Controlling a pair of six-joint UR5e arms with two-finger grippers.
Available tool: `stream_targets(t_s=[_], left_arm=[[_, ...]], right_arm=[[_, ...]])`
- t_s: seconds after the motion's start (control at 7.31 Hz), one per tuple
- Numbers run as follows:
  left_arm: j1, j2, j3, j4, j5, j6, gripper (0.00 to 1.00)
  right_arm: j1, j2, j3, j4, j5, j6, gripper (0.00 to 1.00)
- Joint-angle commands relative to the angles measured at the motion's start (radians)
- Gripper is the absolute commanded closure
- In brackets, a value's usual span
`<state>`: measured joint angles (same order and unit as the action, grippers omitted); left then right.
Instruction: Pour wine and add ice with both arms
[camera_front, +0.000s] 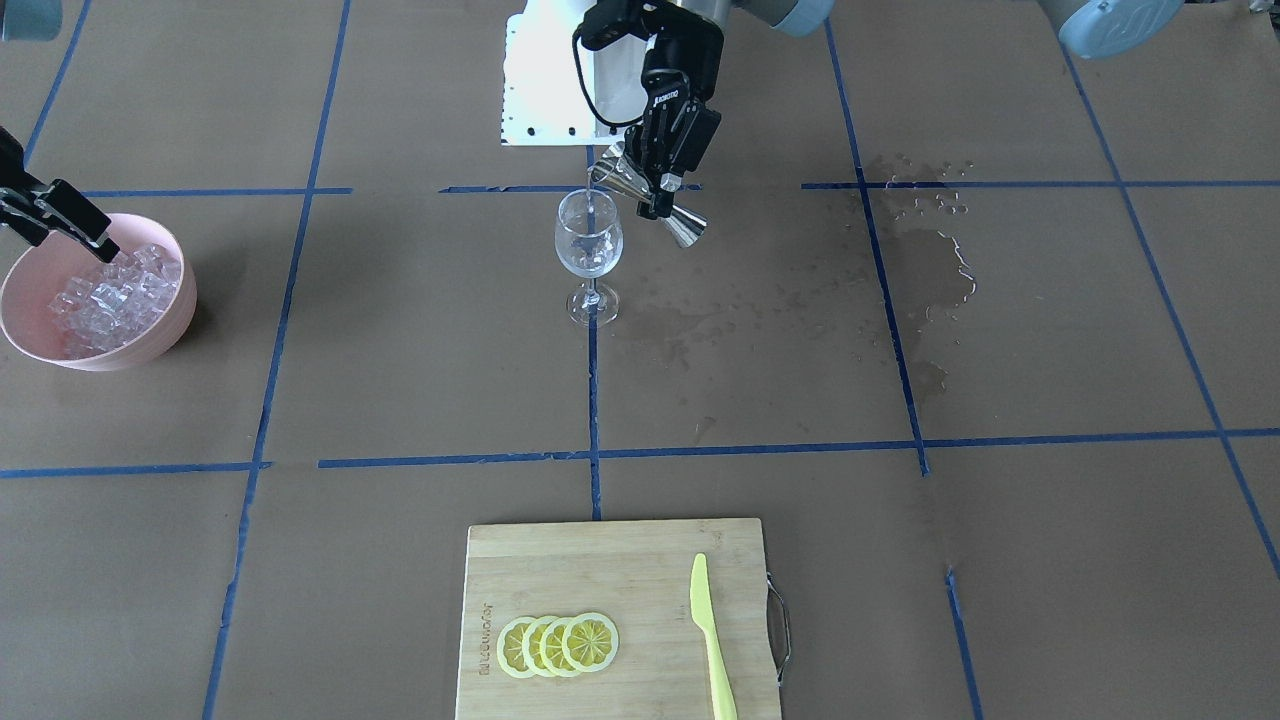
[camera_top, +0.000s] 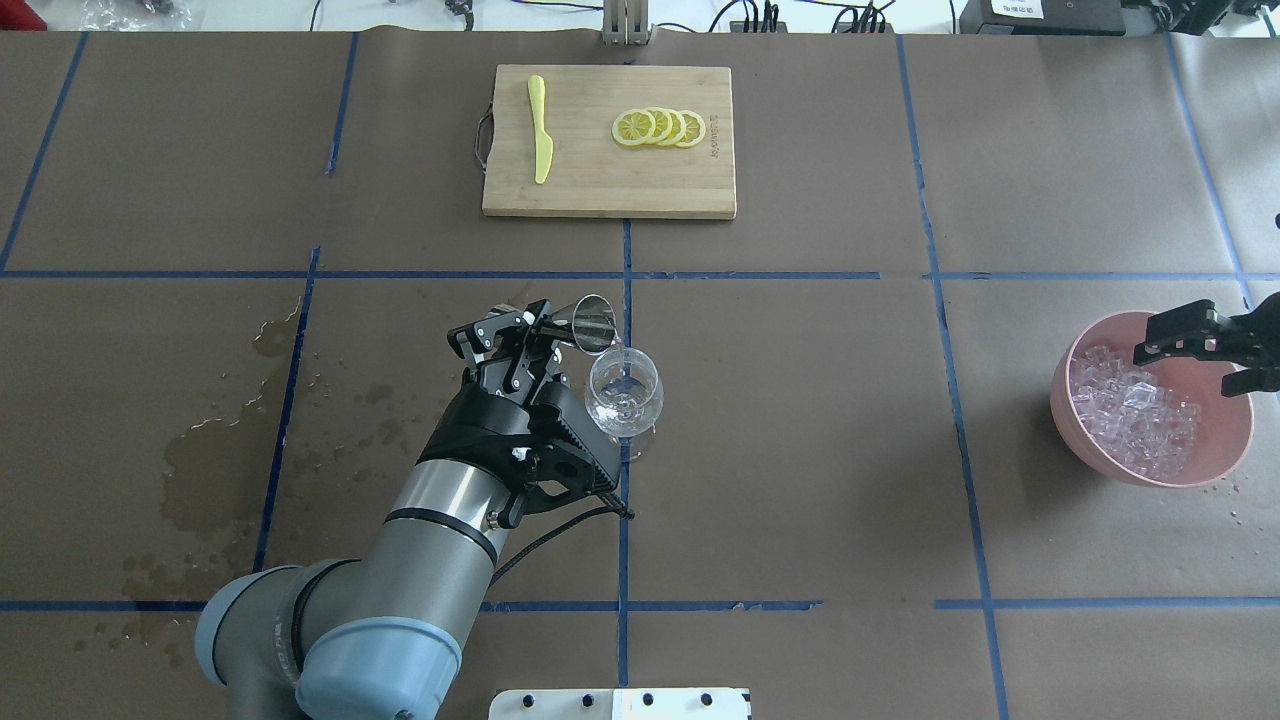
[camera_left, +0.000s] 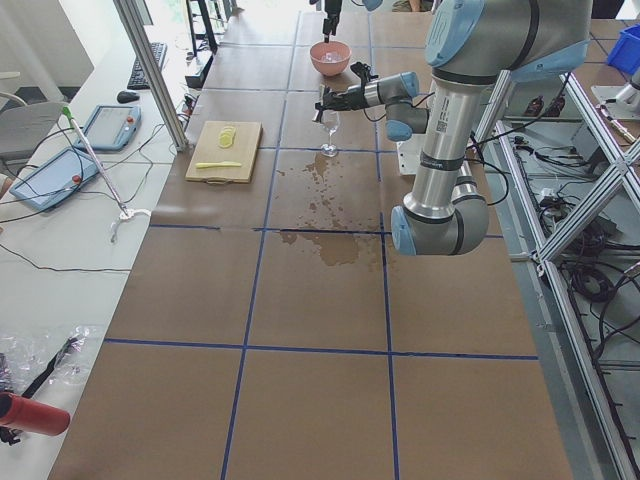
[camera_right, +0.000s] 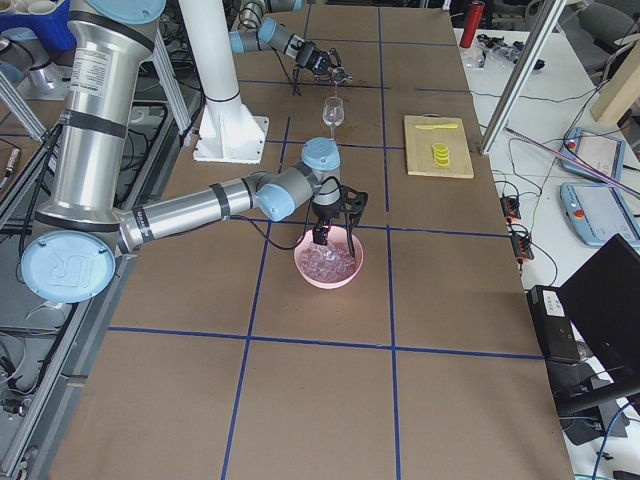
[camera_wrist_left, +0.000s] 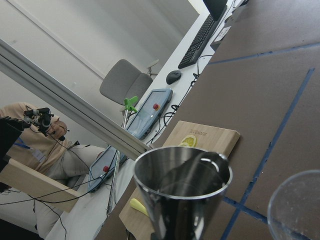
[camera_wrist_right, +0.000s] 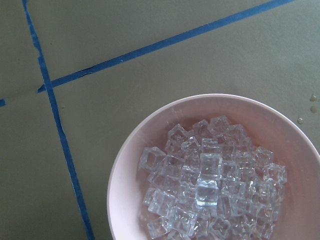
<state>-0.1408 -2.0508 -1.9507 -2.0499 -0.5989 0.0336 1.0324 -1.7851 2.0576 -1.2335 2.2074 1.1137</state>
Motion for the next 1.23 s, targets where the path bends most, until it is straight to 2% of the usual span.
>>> stream_targets(t_s=[0.0,0.55,1.09], left_arm=[[0.0,0.0,0.001,0.001,0.001,0.075,1.0],[0.001,0.003,0.009,0.001,0.036,0.196,1.0],[-0.002,0.0,0.004,0.002,0.067,0.423,1.0]], right_arm=[[0.0,0.001,0.001,0.0,0.0,0.0,0.0],[-0.003,0.001,-0.001,0.0,0.002,0.0,0.0],[-0.005,0.001,-0.001,0.0,0.003,0.0,0.0]])
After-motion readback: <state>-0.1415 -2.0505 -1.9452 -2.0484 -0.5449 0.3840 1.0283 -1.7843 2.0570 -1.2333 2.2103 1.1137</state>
